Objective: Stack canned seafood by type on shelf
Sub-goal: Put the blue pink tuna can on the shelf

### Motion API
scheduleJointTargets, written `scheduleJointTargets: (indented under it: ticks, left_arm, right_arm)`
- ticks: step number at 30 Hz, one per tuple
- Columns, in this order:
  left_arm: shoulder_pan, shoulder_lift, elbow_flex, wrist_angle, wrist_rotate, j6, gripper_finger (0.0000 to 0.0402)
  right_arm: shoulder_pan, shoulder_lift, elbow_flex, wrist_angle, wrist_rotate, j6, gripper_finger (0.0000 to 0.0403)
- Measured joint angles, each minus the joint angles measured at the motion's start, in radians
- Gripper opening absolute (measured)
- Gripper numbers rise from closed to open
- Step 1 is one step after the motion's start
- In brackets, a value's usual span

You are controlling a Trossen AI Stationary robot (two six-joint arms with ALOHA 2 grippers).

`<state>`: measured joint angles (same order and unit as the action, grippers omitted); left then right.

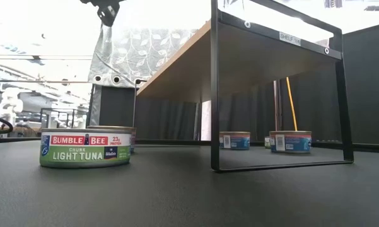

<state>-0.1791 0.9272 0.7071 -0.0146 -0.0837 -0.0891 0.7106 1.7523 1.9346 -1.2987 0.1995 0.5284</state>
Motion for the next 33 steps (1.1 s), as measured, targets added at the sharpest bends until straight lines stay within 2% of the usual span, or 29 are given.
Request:
scheduleJointTargets:
  ticks: [6,12,15,23,28,33]
  left_arm:
    - [0.000,-0.018,0.000,0.008,0.000,0.041,0.0002]
    - [0.000,-0.056,0.000,0.012,-0.045,0.043,0.0002]
    - [0.000,-0.068,0.000,0.013,-0.052,0.024,0.0002]
    - [0.000,-0.069,0.000,0.012,-0.078,0.026,0.0002]
    - [0.000,-0.074,0.000,0.015,-0.141,0.067,0.0002]
    - [0.000,-0.088,0.000,0.019,-0.172,0.109,0.0002]
  right_arm:
    - [-0.137,0.000,0.229,-0.009,0.061,-0.096,0.0190]
    - [-0.315,-0.023,0.388,-0.012,0.024,-0.262,0.0190]
    - [-0.426,-0.061,0.423,-0.007,-0.016,-0.323,0.0190]
    - [-0.759,-0.153,0.415,0.072,-0.032,-0.408,0.0190]
    - [-0.955,-0.150,0.415,0.142,-0.154,-0.506,0.0190]
    - [-1.071,-0.091,0.415,0.149,-0.350,-0.537,0.0190]
